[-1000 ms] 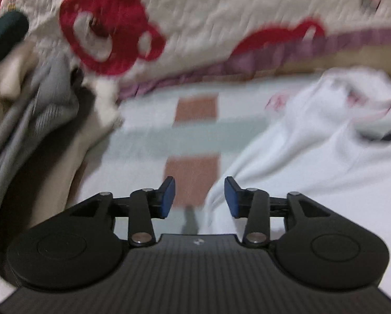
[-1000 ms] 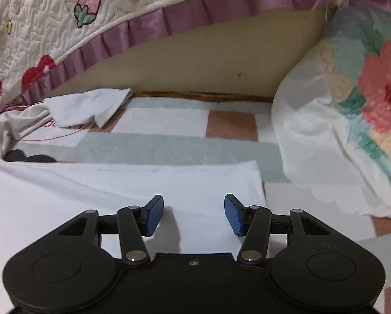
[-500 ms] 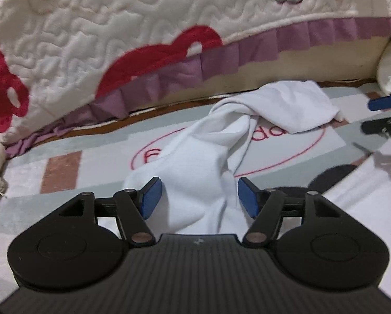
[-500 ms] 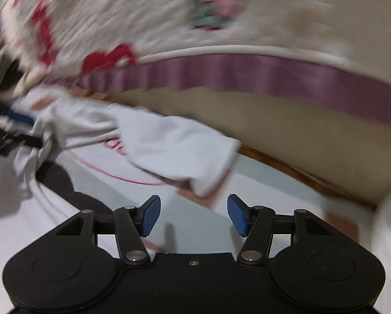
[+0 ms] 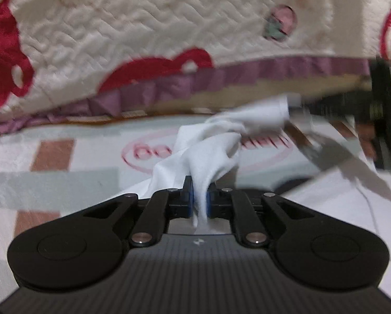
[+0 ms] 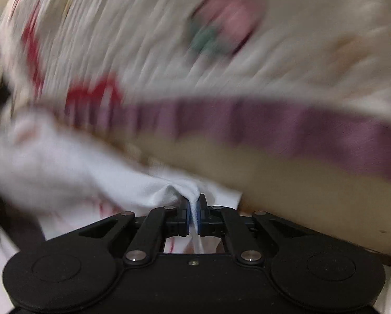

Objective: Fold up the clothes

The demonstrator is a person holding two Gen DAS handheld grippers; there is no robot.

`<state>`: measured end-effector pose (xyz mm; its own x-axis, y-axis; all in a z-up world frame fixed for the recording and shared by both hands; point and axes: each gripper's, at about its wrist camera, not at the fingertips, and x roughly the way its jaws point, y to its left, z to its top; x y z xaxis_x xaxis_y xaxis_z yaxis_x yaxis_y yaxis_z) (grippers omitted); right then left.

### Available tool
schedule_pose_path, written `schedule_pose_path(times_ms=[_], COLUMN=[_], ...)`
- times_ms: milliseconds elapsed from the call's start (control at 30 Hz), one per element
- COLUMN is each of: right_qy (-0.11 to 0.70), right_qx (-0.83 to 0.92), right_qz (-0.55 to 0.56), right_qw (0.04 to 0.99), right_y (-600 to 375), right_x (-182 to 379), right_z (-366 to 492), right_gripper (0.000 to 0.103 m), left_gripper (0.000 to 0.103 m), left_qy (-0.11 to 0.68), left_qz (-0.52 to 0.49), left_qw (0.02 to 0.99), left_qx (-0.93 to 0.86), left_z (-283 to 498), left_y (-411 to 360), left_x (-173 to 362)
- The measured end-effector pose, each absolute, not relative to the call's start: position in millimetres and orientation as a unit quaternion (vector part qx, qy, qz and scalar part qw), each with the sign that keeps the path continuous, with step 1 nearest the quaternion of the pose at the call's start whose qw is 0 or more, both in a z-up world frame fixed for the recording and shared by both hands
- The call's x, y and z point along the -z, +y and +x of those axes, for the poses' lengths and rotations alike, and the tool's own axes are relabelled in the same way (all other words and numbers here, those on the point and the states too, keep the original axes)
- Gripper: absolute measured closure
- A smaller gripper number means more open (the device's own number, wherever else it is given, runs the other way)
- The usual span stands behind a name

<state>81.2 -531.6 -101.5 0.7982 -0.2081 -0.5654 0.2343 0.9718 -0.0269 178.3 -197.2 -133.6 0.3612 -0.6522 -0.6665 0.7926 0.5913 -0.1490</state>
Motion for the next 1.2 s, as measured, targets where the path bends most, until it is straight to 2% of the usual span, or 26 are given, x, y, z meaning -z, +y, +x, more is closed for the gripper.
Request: schedule_pose_path(times_ms=[67, 133, 267, 333, 433, 600, 700, 767, 833, 867, 933, 967, 1067, 1133, 1200], right_qy=[0.232, 0.170, 0.116, 0.096, 0.065, 0.031, 0.023, 0.017, 0.010, 0.004, -0.006, -0.011, 0.001, 0.014, 0.051], right_qx=[0.149, 0.179, 0.198, 0.192, 0.169, 0.096, 0.032, -0.011, -0.055, -0.078, -0.118, -0.123, -0.075, 0.007, 0.036], right_qz=[0.042, 0.060, 0.049, 0.022, -0.010, -0.017, 0.003, 0.023, 0.047, 0.061, 0.084, 0.086, 0.057, 0.010, -0.054], right_qw=[0.960, 0.967, 0.972, 0.976, 0.983, 0.995, 0.999, 1.000, 0.997, 0.995, 0.989, 0.989, 0.996, 1.000, 0.997], right_y=[-534.3, -535.6, -528.1, -518.0, -499.0, -457.9, -430.1, -415.0, -400.0, -395.3, -387.5, -382.6, -378.8, -375.0, -377.3], right_x=[71.4, 41.4, -6.1, -28.3, -59.5, -92.7, -100.9, -105.2, -110.3, -113.4, -119.8, -120.5, -105.3, -83.5, -43.1], right_z=[56.9, 31.1, 1.0, -5.3, -9.0, 1.4, 1.5, -1.5, -6.0, -6.7, -6.5, -5.9, 3.8, 11.3, 18.4], right_gripper=[0.098, 0.098, 0.098, 0.098, 0.098, 0.098, 0.098, 0.098, 0.098, 0.098, 0.098, 0.098, 0.097, 0.079, 0.074], left_gripper=[0.093, 0.087, 0.061, 0.059, 0.054, 0.031, 0.022, 0.019, 0.021, 0.032, 0.064, 0.098, 0.097, 0.097, 0.097], left_qy=[0.379, 0.382, 0.363, 0.346, 0.283, 0.159, 0.127, 0.132, 0.151, 0.158, 0.187, 0.202, 0.223, 0.230, 0.237], left_qz=[0.122, 0.137, 0.135, 0.129, 0.114, 0.108, 0.119, 0.141, 0.181, 0.203, 0.212, 0.215, 0.178, 0.164, 0.161], left_qw=[0.806, 0.802, 0.800, 0.802, 0.833, 0.876, 0.877, 0.871, 0.858, 0.854, 0.852, 0.851, 0.877, 0.895, 0.900], left_qx=[0.438, 0.438, 0.459, 0.469, 0.462, 0.443, 0.447, 0.452, 0.457, 0.452, 0.441, 0.435, 0.386, 0.345, 0.329], left_z=[173.8, 166.5, 148.3, 139.1, 127.1, 110.3, 106.9, 108.1, 112.0, 116.8, 138.7, 150.2, 196.4, 229.2, 250.7], left_y=[-196.9, -195.0, -188.2, -184.8, -176.3, -169.0, -173.4, -181.7, -194.0, -201.3, -211.8, -216.8, -215.5, -213.2, -214.0], left_x=[139.5, 142.9, 128.4, 116.2, 85.4, 38.6, 25.0, 26.5, 34.3, 41.2, 48.0, 50.9, 41.2, 39.0, 44.2])
